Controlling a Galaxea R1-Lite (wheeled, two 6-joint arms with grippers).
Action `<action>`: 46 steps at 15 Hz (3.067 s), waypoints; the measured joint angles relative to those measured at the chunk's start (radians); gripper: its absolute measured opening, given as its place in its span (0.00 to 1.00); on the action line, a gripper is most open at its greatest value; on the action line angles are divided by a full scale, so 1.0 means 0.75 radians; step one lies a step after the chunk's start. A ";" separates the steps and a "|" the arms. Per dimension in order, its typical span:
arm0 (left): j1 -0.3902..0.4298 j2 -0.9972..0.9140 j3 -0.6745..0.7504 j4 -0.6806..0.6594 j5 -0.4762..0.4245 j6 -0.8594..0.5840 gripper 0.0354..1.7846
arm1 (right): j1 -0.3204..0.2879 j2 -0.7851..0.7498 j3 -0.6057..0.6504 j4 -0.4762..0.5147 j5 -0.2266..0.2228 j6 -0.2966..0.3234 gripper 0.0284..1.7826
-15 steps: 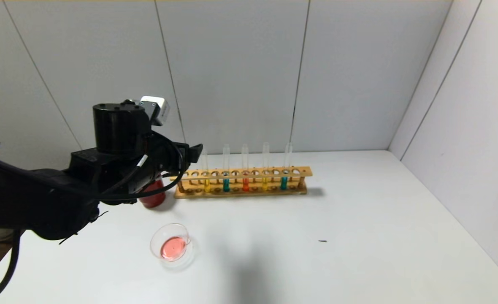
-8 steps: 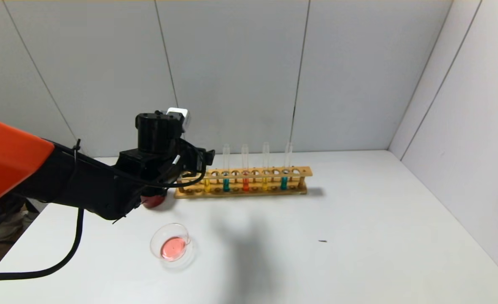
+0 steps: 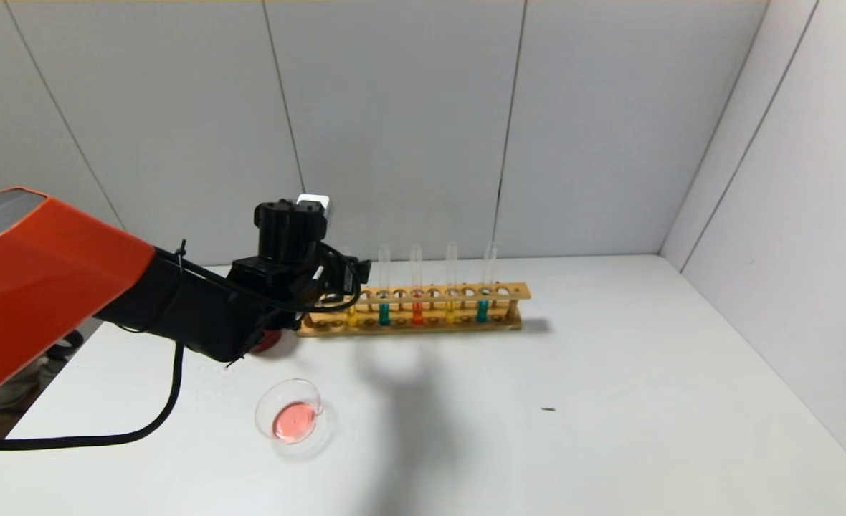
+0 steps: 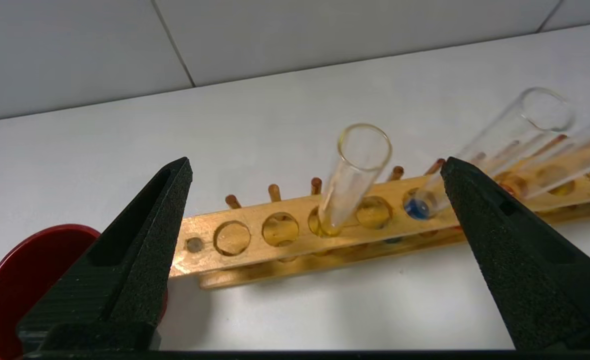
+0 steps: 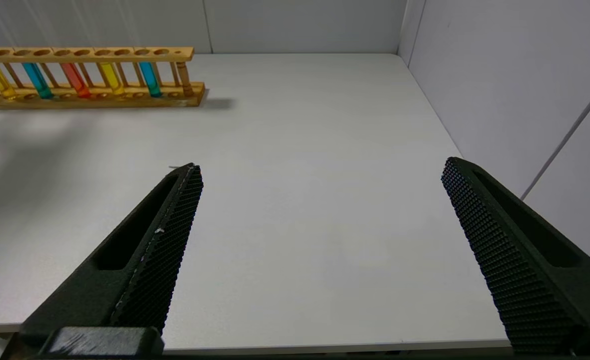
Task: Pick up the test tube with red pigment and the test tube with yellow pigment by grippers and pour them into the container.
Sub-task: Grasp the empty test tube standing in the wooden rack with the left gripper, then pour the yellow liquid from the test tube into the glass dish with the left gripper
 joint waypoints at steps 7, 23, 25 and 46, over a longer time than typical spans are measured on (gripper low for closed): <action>0.005 0.085 -0.078 0.016 -0.028 0.005 0.57 | 0.000 0.000 0.000 0.000 0.000 0.000 0.98; -0.034 -0.248 -0.343 0.405 -0.016 0.171 0.15 | 0.000 0.000 0.000 0.000 -0.001 0.000 0.98; -0.035 -0.335 -0.351 0.449 -0.021 0.211 0.15 | 0.000 0.000 0.000 0.000 0.000 0.000 0.98; 0.413 -0.658 0.255 0.319 -1.303 1.096 0.15 | 0.000 0.000 0.000 0.000 0.000 0.000 0.98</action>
